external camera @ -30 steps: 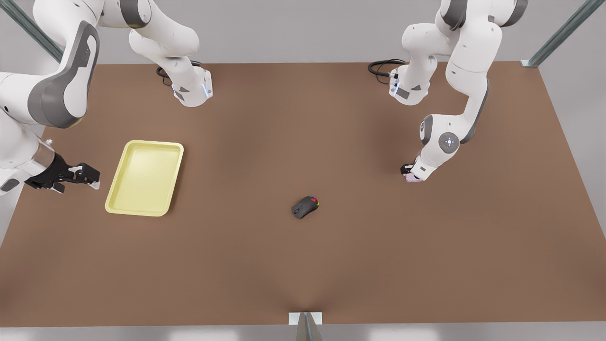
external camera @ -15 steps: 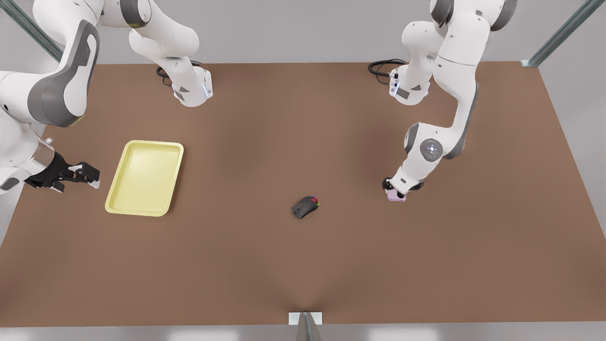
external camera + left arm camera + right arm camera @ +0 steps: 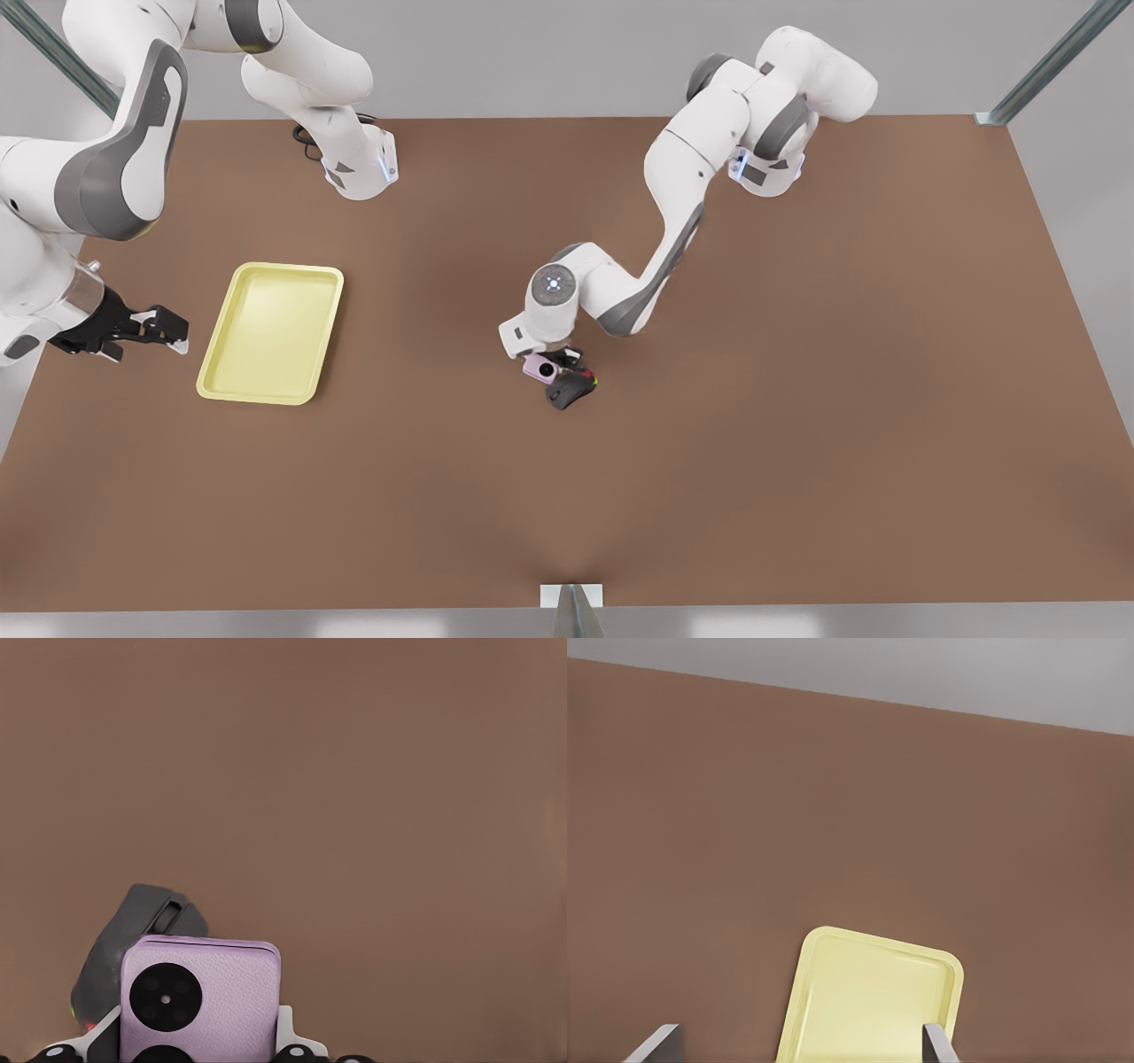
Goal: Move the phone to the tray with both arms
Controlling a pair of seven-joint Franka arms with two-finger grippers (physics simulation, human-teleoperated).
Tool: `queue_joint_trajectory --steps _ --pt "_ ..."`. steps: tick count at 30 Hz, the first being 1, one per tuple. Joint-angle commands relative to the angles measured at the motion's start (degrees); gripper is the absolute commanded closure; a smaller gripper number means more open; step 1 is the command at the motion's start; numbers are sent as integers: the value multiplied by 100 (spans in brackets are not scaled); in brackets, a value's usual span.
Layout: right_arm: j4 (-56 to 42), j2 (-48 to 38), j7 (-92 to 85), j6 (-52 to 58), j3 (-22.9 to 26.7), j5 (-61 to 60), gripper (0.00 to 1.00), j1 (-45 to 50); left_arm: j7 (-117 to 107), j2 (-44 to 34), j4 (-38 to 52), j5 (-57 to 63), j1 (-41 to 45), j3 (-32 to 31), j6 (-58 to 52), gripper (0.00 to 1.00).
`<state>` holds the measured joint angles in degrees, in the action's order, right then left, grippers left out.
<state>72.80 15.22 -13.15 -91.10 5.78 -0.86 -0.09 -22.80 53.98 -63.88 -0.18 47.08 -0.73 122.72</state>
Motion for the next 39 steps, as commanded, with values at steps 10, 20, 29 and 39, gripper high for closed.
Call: queue_joint_trajectory --steps 10,20,29,39 --pt "-12 -1 -3 -22 10 15 0 0 -1824 1685 2134 185 565 2 586 20" --pt "217 16 -82 514 28 86 0 -62 -1992 1457 2125 176 592 11 -46 0" --pt "217 148 -12 593 46 -28 0 -220 601 -1135 1431 -158 -2089 213 -3922 0" --pt "1052 -151 788 242 -350 77 0 -185 1744 -4001 -758 581 -4155 -797 -4151 0"
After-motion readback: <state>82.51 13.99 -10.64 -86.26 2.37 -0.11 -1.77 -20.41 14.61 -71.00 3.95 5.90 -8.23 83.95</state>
